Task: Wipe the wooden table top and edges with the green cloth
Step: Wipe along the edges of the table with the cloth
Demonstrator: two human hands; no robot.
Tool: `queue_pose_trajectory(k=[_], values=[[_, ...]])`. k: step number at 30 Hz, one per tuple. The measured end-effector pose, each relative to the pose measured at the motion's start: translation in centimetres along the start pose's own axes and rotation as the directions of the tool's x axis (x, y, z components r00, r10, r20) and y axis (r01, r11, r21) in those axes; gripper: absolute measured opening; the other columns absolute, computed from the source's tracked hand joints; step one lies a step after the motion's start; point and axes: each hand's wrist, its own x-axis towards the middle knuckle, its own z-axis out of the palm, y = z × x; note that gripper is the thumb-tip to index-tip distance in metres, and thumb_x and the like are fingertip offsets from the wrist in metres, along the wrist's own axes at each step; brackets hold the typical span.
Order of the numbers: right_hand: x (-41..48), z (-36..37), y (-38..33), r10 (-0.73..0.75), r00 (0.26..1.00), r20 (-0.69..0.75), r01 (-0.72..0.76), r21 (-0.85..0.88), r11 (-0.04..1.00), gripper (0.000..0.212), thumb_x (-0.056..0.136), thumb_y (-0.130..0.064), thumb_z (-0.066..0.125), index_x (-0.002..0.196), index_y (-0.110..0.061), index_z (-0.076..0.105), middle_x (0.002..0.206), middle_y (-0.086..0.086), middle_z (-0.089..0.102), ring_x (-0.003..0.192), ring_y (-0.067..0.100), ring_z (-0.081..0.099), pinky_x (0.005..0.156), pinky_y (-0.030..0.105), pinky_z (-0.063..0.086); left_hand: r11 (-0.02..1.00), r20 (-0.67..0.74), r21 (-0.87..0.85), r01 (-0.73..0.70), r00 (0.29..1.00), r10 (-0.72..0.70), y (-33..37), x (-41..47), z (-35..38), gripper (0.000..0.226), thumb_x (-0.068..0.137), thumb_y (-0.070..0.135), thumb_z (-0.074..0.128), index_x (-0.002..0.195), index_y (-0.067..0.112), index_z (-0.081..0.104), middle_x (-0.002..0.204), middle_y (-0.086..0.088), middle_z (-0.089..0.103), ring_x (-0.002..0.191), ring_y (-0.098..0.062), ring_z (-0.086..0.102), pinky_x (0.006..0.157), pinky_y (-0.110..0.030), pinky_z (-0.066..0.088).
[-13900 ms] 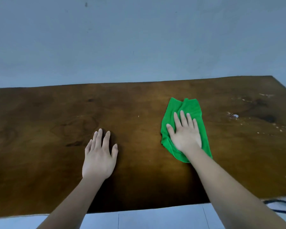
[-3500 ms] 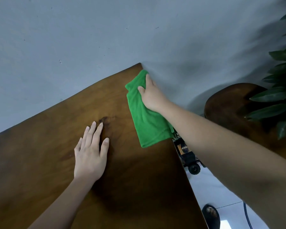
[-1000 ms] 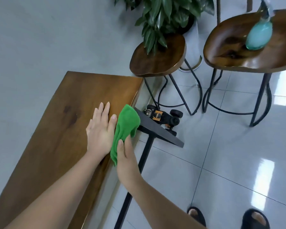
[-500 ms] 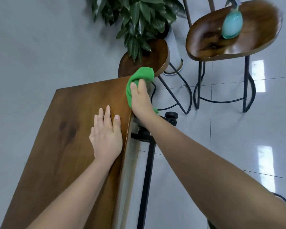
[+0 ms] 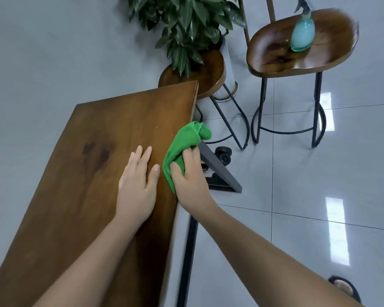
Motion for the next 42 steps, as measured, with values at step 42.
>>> queue_pose_trajectory(k=[42], values=[[-4.1,2.3,0.3,-0.031,0.999,-0.04,0.028,-0.064,0.998,0.064,0.12,-0.026,0.038,0.172,-0.044,0.006,0.183,0.008,0.01,0.162,0.029,0.033,0.125,0.045,0.036,0.994,-0.053,0.111,-0.002,0.999,0.008,-4.1,-4.9,0.3,0.065,0.115,0.063,0.019,0.175,0.038,0.024,0.184,0.012,0.017,0.17,-0.013,0.011,0.135,-0.056,0.017]])
